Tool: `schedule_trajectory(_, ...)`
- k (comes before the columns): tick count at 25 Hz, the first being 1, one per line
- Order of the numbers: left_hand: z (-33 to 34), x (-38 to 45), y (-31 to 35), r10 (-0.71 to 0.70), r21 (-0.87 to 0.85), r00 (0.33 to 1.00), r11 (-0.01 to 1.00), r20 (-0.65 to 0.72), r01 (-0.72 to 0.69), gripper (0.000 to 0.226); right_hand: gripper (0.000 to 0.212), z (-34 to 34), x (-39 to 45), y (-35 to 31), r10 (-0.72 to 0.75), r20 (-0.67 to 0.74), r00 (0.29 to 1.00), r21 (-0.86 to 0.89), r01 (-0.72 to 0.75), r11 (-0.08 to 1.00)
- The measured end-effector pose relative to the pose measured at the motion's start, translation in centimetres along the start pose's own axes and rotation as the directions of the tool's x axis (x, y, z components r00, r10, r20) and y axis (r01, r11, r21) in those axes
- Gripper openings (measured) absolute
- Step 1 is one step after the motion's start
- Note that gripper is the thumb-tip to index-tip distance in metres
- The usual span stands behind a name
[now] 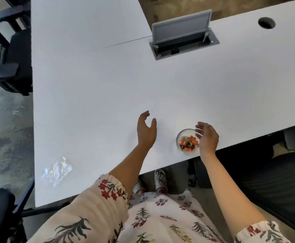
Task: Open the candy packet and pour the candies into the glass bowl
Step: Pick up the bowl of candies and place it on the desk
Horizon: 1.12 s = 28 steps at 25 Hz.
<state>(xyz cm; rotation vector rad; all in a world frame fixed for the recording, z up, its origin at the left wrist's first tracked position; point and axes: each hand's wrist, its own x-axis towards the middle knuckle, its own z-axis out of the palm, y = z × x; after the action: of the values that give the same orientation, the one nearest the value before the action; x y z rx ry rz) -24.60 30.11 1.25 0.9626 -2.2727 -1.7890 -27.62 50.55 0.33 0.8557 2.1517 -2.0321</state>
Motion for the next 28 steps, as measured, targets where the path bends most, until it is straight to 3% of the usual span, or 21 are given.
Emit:
schedule_trajectory(7,5.6,-1.3,0.9,-0.155,-0.077,0.963,0.981,0.219,0.175,0.040,0.033,-3.1,2.1,2.7,0.046,-0.108,0.993,0.020,-0.044,0.999)
schedule_trajectory(14,8.7,-2.6,-1.1,-0.323,-0.265,0.885,0.869,0.336,0.418,0.068,0.054,-3.0,1.7,5.8,0.283,-0.013,0.959,0.254,-0.271,0.928)
schedule_trajectory(19,10.1,-2.9,-2.4,-0.433,-0.370,0.803,0.726,0.410,0.580,0.079,0.044,-2.1,1.2,7.0,0.352,0.067,0.934,0.301,-0.355,0.885)
schedule_trajectory(23,10.8,-3.4,-2.5,-0.436,-0.352,0.773,0.710,0.461,0.611,0.080,0.057,-1.6,0.8,7.0,0.365,0.083,0.927,0.341,-0.371,0.864)
schedule_trajectory(28,10.9,-3.7,-1.8,-0.424,-0.361,0.773,0.707,0.472,0.608,0.081,0.051,-1.1,0.4,6.3,0.351,0.100,0.931,0.410,-0.360,0.838)
